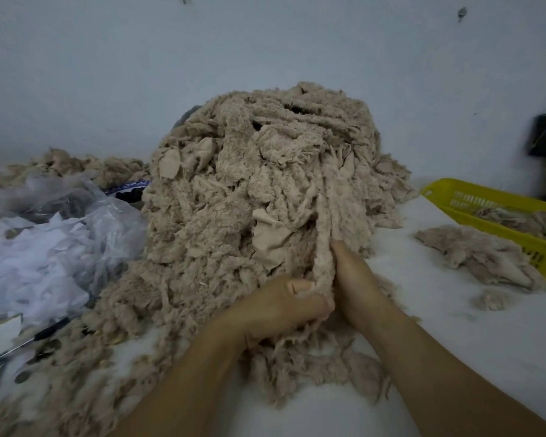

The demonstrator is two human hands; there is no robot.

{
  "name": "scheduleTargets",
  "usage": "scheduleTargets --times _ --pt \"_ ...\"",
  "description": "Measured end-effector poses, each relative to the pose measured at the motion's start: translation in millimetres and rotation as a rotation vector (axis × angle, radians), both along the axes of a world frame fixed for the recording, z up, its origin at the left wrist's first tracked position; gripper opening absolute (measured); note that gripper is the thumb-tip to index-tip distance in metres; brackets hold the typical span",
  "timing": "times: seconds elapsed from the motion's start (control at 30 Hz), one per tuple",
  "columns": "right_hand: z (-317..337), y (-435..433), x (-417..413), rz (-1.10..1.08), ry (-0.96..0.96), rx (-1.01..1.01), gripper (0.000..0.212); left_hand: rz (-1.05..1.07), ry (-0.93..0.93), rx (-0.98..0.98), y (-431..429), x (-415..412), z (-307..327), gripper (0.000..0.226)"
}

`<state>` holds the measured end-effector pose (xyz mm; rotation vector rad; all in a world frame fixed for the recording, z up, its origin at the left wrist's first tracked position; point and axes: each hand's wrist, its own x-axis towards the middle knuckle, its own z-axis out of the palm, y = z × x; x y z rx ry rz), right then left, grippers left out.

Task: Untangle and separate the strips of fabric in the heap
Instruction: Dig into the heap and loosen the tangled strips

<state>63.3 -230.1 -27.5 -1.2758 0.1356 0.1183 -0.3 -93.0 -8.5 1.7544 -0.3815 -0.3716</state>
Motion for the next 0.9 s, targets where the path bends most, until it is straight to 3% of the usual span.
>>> scheduleTargets --times 0.13,0.2,0.33,0.47,0.6,0.7,0.77,0.9 --pt "-5 -6 6 -0.03 -0.052 -0.035 0.031 0.028 0.0 0.047 -2 -2 -2 0.027" --pt "-2 -10 4 -0.034 -0.183 -0.18 0.03 0.155 -0.007 0.049 0 2 -4 0.044" --pt "4 1 -13 0.1 -0.504 -0.588 0.033 0.353 0.015 -0.24 4 11 -1 0.037" --pt "6 18 -32 0.319 -0.675 -0.724 0.031 0.395 0.143 -0.425 15 18 1 0.049" --pt "5 19 -32 0.294 -0.599 -0.73 0.033 0.451 0.165 -0.424 16 24 -4 0.018" --pt "2 18 -30 0.297 -0.493 -0.731 0.035 0.475 0.149 -0.42 17 24 -5 0.03" --pt "1 17 -27 0.259 -0.393 -0.607 0.037 0.459 0.163 -0.439 17 23 -5 0.025" --pt "2 13 -21 0.212 -0.229 -0.457 0.06 0.393 0.146 -0.338 13 20 -2 0.018"
